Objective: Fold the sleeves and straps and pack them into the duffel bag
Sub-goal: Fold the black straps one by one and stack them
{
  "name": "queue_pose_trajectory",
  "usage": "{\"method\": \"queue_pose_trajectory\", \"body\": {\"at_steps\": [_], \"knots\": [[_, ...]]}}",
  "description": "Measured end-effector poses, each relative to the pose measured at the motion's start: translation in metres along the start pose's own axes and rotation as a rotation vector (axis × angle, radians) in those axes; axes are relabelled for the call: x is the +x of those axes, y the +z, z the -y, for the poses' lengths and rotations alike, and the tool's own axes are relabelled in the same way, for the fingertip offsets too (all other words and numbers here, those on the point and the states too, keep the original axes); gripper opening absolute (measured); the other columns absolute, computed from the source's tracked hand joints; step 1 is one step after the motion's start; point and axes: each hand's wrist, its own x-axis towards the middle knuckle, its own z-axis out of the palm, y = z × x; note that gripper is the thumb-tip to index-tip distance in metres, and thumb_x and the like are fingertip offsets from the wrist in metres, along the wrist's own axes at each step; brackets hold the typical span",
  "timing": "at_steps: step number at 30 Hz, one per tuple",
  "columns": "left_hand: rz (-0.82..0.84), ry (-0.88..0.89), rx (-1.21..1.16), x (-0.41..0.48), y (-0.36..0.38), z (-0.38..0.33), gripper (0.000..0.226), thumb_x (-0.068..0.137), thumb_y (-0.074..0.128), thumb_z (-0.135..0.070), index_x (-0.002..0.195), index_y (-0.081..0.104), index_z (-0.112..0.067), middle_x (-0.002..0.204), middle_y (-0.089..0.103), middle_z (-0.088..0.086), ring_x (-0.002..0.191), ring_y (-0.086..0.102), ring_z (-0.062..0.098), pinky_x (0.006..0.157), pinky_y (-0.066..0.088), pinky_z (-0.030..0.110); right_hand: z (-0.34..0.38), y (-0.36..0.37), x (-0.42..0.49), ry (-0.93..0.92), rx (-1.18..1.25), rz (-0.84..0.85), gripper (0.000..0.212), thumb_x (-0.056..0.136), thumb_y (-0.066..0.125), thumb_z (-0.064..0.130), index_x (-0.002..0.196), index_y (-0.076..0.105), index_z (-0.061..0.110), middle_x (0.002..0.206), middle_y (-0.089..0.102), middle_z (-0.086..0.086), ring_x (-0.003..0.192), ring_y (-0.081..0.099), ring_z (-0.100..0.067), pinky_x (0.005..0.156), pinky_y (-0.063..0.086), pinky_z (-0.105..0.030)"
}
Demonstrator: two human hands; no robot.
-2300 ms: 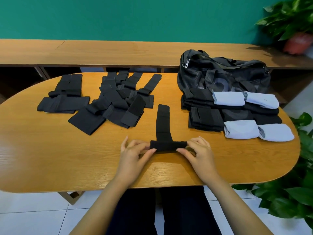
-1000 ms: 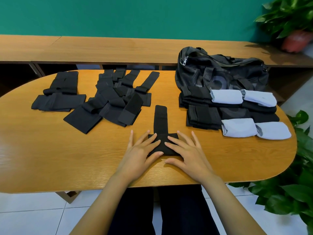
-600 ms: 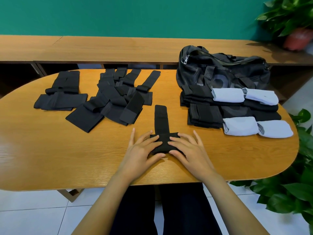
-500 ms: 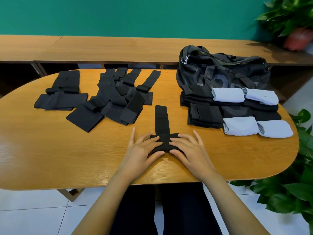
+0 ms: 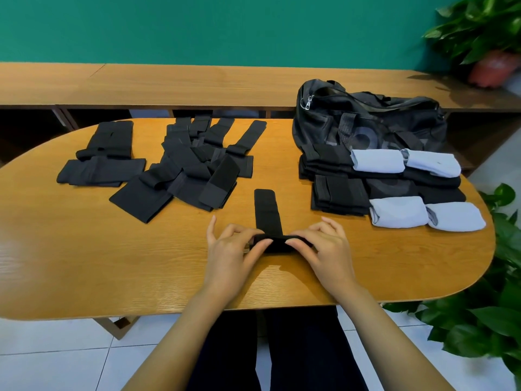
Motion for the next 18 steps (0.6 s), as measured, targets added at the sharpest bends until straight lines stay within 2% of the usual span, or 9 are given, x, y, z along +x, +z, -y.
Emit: {"method": "queue_pose_trajectory", "body": {"at_steps": [3, 6, 8, 10, 12, 15, 18], "knots": [[-0.013, -0.150, -0.065, 0.005, 0.002, -0.005, 0.043, 0.089, 0.045, -0.065, 0.090, 0.069, -0.029, 0.071, 0.054, -0.019, 0.080, 0.053, 0.000, 0.117, 0.017, 0.053, 0.006, -0.002, 0.014, 0.065, 0.029, -0.005, 0.041, 0.090, 0.053, 0.053, 0.095, 0.077, 0.021, 0.080, 0.052, 0.021, 0.082, 0.042, 0.003, 0.100, 0.037, -0.037], [-0.012, -0.235, -0.064, 0.011, 0.003, -0.006, 0.040, 0.083, 0.040, -0.067, 0.076, 0.057, -0.031, 0.065, 0.054, -0.014, 0.076, 0.052, 0.002, 0.115, 0.020, 0.048, 0.011, -0.002, 0.024, 0.139, 0.061, 0.012, 0.045, 0.085, 0.053, 0.056, 0.095, 0.077, 0.020, 0.080, 0.057, 0.016, 0.085, 0.032, 0.007, 0.095, 0.035, -0.036], [-0.005, -0.264, -0.059, 0.014, 0.004, -0.005, 0.044, 0.083, 0.039, -0.068, 0.074, 0.057, -0.028, 0.064, 0.055, -0.013, 0.076, 0.052, 0.004, 0.113, 0.022, 0.046, 0.011, 0.000, 0.029, 0.199, 0.070, 0.057, 0.050, 0.084, 0.047, 0.061, 0.097, 0.076, 0.023, 0.082, 0.063, 0.011, 0.088, 0.036, 0.004, 0.095, 0.036, -0.034], [-0.002, -0.286, -0.052, 0.018, 0.005, -0.003, 0.045, 0.083, 0.039, -0.067, 0.075, 0.058, -0.028, 0.064, 0.056, -0.012, 0.076, 0.053, 0.005, 0.111, 0.024, 0.045, 0.010, 0.002, 0.035, 0.259, 0.068, 0.116, 0.058, 0.082, 0.039, 0.070, 0.100, 0.075, 0.028, 0.083, 0.062, 0.011, 0.096, 0.049, -0.011, 0.094, 0.037, -0.033], [-0.011, -0.305, -0.049, 0.022, 0.005, -0.002, 0.040, 0.084, 0.043, -0.065, 0.074, 0.057, -0.028, 0.063, 0.056, -0.011, 0.076, 0.053, 0.006, 0.109, 0.025, 0.043, 0.008, 0.004, 0.039, 0.295, 0.059, 0.161, 0.059, 0.080, 0.037, 0.072, 0.102, 0.073, 0.031, 0.085, 0.062, 0.012, 0.101, 0.053, -0.020, 0.094, 0.038, -0.034], [-0.024, -0.346, -0.029, 0.028, 0.007, 0.000, 0.034, 0.088, 0.052, -0.057, 0.079, 0.063, -0.026, 0.063, 0.056, -0.011, 0.076, 0.054, 0.008, 0.107, 0.026, 0.042, 0.008, 0.008, 0.045, 0.331, 0.038, 0.187, 0.043, 0.086, 0.050, 0.062, 0.105, 0.072, 0.030, 0.091, 0.065, 0.009, 0.107, 0.051, -0.021, 0.094, 0.040, -0.037], [-0.018, -0.380, -0.006, 0.032, 0.010, 0.004, 0.029, 0.090, 0.056, -0.053, 0.083, 0.066, -0.027, 0.063, 0.055, -0.011, 0.077, 0.055, 0.009, 0.105, 0.027, 0.042, 0.005, 0.014, 0.052, 0.341, 0.032, 0.203, 0.033, 0.090, 0.055, 0.055, 0.105, 0.072, 0.030, 0.093, 0.068, 0.007, 0.101, 0.054, -0.019, 0.097, 0.039, -0.039]]}}
